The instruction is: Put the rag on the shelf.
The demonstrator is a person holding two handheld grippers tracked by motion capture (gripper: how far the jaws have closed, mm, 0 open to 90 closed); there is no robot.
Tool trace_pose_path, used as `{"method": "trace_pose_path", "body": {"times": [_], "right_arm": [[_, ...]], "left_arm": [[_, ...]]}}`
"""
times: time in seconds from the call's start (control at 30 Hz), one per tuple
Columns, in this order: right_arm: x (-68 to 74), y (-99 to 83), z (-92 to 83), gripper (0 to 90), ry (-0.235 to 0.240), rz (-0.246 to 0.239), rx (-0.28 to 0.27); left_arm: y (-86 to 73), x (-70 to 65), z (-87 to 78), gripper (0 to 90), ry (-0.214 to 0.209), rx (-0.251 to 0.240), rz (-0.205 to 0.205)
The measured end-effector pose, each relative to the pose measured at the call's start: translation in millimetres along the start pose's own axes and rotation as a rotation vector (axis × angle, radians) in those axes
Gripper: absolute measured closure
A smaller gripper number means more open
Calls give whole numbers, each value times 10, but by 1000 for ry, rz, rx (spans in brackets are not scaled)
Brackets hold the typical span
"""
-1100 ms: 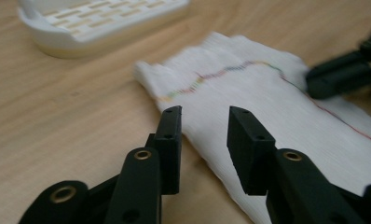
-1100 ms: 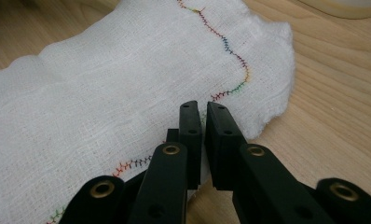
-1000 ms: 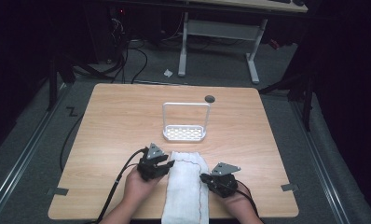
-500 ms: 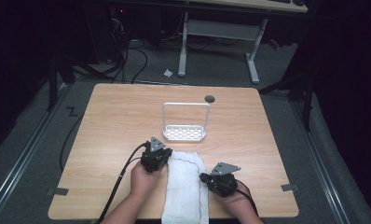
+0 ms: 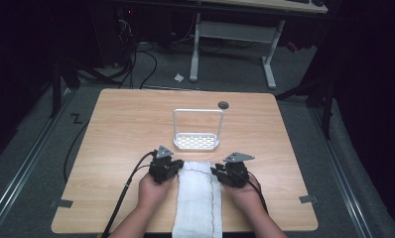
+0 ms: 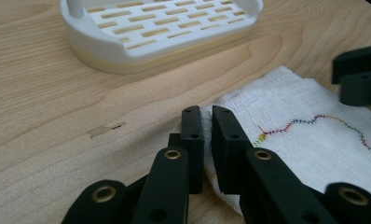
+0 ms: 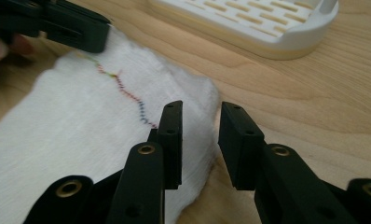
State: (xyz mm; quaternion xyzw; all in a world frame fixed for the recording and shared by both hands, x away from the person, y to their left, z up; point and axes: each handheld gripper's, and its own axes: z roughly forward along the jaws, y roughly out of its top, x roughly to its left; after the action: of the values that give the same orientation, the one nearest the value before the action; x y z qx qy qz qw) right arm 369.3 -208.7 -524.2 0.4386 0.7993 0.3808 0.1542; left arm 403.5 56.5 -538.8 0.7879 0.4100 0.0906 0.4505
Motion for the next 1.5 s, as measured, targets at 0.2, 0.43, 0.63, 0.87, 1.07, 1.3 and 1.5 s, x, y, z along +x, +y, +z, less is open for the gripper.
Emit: {"method": "trace_pose_path", "body": {"times": [0.2,0.43,0.63,0.87,1.07,1.3,1.5], "right_arm": [[20,79,25,849,3,-41,26],[3,81,119,737,-12,-25,29],[-30,52,169,674,3,28,33],[15,15,171,829,26,4,17],[55,-2,127,843,3,-33,-13],[112,30,-9,843,-11,-50,-93],[186,103,-124,842,-9,-64,-165]], "left_arm": [[0,10,-1,838,-5,-2,-7],[-1,7,-3,839,-5,-4,-6],[0,12,-2,836,-7,-3,-8],[0,15,-2,834,-12,-3,-9],[-16,10,-34,856,-46,-35,0],[-16,-2,-150,860,-48,-109,-10],[101,-76,-335,860,-26,-174,14]]}}
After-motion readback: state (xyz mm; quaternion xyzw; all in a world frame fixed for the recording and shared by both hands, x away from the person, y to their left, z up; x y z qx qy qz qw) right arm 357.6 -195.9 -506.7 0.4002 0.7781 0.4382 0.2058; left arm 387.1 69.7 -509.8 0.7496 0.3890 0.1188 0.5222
